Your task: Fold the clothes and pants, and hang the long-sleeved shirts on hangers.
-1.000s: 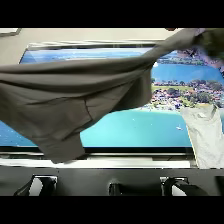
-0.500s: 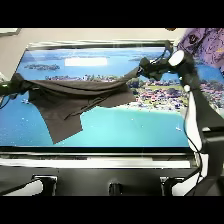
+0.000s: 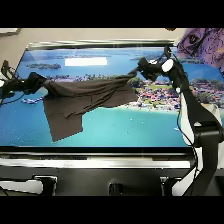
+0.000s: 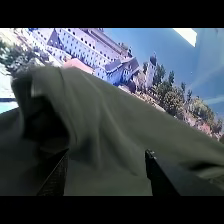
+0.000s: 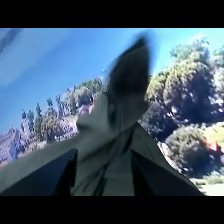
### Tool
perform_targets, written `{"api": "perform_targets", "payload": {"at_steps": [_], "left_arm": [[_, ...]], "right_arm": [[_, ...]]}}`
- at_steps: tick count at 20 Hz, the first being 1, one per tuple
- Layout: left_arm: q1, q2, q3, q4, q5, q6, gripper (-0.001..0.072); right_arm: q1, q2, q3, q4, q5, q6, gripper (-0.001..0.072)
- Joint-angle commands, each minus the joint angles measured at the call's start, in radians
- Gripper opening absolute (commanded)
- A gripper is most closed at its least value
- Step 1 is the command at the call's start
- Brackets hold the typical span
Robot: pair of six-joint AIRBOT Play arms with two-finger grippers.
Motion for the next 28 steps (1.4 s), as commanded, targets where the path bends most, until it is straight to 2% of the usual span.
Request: {"api": "perform_targets", "payload": {"at_steps": [1, 4, 6, 7, 9, 11, 15, 20, 26, 27, 28], "left_arm": [[0.072, 0.049, 0.023, 0.02, -0.108, -0.003, 0.0544], [0.175, 0.126, 0.023, 0.163, -0.266, -0.003, 0.0544], [0.223, 0.146, 0.015, 0.237, -0.36, -0.004, 0.0544], [0.238, 0.152, -0.006, 0.225, -0.361, -0.014, 0.0543], [0.236, 0.155, -0.051, 0.222, -0.356, -0.015, 0.0543], [0.22, 0.152, -0.092, 0.222, -0.349, -0.014, 0.0543], [0.203, 0.146, -0.13, 0.222, -0.296, -0.015, 0.0543], [0.203, 0.145, -0.13, 0.222, -0.282, -0.014, 0.0542], [0.204, 0.145, -0.13, 0.224, -0.288, -0.014, 0.0541], [0.205, 0.145, -0.13, 0.226, -0.289, -0.019, 0.0541], [0.207, 0.145, -0.13, 0.227, -0.296, -0.058, 0.0542]], "right_arm": [[-0.074, 0.066, 0.001, 0.015, 0.216, -0.154, 0.0426], [-0.194, 0.126, 0.0, -0.059, 0.467, -0.32, 0.0426], [-0.258, 0.124, -0.005, -0.051, 0.552, -0.375, 0.0426], [-0.277, 0.119, -0.019, -0.028, 0.562, -0.408, 0.0425], [-0.288, 0.104, -0.083, 0.042, 0.552, -0.473, 0.0432], [-0.283, 0.057, -0.142, 0.156, 0.537, -0.521, 0.0481], [-0.252, -0.065, -0.168, 0.327, 0.469, -0.566, 0.0478], [-0.163, -0.143, -0.168, 0.333, 0.417, -0.571, 0.0478], [-0.1, -0.153, -0.169, 0.335, 0.334, -0.56, 0.0477], [-0.096, -0.155, -0.169, 0.334, 0.336, -0.556, 0.0477], [-0.092, -0.158, -0.169, 0.336, 0.343, -0.545, 0.0476]]}}
